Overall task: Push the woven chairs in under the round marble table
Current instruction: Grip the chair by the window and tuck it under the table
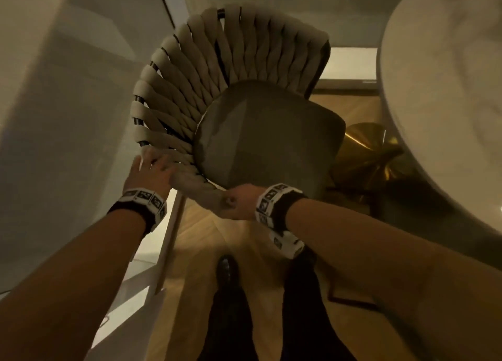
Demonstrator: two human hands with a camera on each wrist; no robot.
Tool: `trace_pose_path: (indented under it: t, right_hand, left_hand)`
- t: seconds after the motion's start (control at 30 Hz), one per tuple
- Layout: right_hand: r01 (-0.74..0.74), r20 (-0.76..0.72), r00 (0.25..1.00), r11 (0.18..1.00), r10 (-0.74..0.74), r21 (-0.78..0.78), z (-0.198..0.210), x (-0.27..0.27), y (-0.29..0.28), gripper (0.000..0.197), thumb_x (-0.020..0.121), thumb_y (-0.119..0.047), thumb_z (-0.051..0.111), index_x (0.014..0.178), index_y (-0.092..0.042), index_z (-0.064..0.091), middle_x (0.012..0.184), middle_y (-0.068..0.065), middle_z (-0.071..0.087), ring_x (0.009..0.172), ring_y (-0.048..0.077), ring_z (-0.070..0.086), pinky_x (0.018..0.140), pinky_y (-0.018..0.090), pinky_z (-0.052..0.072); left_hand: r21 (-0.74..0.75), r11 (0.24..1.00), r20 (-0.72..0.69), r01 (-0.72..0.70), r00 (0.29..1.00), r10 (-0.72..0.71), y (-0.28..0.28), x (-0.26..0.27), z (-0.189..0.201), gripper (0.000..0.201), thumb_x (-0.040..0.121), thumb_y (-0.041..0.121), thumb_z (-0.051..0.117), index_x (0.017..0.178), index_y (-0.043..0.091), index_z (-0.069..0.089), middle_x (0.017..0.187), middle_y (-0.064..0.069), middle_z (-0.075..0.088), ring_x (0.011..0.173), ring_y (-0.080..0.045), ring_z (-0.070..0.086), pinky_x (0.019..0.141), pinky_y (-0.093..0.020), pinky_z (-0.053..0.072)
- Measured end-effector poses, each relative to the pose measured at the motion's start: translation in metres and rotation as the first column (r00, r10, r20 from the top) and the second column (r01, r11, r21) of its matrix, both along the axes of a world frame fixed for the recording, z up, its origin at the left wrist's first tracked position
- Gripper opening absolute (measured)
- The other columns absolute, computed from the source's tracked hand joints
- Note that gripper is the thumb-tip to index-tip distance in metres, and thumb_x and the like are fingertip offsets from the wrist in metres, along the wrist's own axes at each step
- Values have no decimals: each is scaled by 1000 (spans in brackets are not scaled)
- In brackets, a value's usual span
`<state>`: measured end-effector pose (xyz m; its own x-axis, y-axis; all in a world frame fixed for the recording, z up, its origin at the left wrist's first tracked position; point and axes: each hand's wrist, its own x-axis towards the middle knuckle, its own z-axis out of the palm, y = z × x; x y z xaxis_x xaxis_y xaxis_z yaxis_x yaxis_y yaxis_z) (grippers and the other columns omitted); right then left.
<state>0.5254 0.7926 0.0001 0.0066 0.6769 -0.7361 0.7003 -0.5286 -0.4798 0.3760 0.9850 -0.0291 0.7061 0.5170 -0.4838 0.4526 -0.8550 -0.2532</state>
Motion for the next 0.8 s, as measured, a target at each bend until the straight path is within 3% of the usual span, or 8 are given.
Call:
trace_pose_path:
  t: [0.1,0.27,0.43,0.57,0.7,0.8]
  right_hand:
    - [71,95,993,997,-70,-10,-10,-44,11,66,89,-49,57,138,-8,42,135,12,51,119,30,54,94,35,44]
    - [258,198,951,962,-237,-86,-17,-70,19,44,96,-33,54,132,-8,48,135,13,53,121,33,54,101,45,46]
    - [281,304,913,960,-274,21,-21,-83,-18,38,96,-27,53,128,-8,49,128,13,57,112,33,59,92,47,51]
    - [276,320,907,960,-273,37,-21,-70,-62,41,98,-25,47,135,-8,41,135,16,50,117,38,54,95,49,46]
    - [361,314,883,932,-349,21,-20,-37,-97,39,98,-17,38,137,-12,38,139,15,45,122,39,49,100,51,44]
    - [435,315,850,900,-422,31,-21,-6,-122,39,97,-14,39,136,-15,39,139,14,44,124,37,48,101,51,43]
  left_hand:
    - [-29,998,42,60,997,-58,7,-7,3,60,91,26,51,147,33,31,159,-3,24,146,-37,11,120,-48,10]
    - [-90,995,44,47,998,-43,-1,-10,8,58,88,28,53,144,31,37,155,-10,28,143,-42,15,120,-47,12]
    - [-74,993,30,90,996,-88,-29,-16,14,54,86,33,55,138,30,43,148,-10,35,133,-42,25,118,-48,14]
    - [-163,987,13,-15,1000,17,-64,-9,14,48,92,42,49,139,38,39,155,-3,27,144,-42,8,117,-56,3]
    - [-279,960,14,-19,1000,24,-91,10,2,49,94,49,41,142,40,35,156,-4,26,145,-44,2,119,-51,9]
    - [-306,952,46,5,999,10,-117,33,-5,48,97,43,37,144,42,31,157,-1,27,144,-48,1,118,-51,12]
